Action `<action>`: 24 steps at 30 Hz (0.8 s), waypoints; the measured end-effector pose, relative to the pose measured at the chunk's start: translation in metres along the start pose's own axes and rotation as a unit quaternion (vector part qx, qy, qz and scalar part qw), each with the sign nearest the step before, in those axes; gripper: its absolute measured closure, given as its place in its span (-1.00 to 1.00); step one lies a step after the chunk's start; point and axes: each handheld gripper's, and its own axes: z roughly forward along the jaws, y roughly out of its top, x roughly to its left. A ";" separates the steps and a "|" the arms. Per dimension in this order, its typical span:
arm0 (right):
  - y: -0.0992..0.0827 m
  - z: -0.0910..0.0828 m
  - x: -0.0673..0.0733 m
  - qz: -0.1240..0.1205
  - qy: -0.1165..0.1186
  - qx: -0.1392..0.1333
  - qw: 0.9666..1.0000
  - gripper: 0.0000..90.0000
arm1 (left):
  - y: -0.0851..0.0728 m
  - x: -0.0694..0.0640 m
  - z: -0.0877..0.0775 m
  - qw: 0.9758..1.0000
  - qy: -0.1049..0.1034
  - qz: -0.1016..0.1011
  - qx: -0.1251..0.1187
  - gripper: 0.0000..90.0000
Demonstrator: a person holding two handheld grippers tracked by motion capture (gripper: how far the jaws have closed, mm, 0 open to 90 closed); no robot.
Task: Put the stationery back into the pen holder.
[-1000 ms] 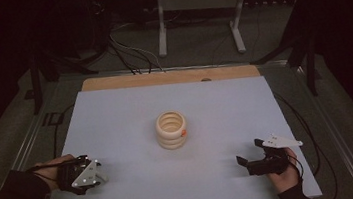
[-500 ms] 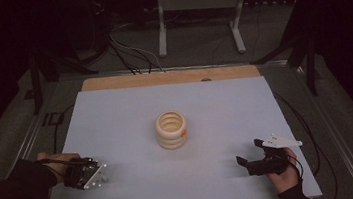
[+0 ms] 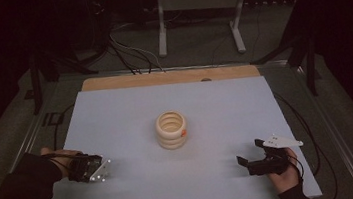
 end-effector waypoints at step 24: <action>0.000 0.000 0.001 0.001 0.003 -0.001 1.000 -1.00 | -0.012 0.030 -0.048 0.950 0.053 -0.220 -0.213 0.77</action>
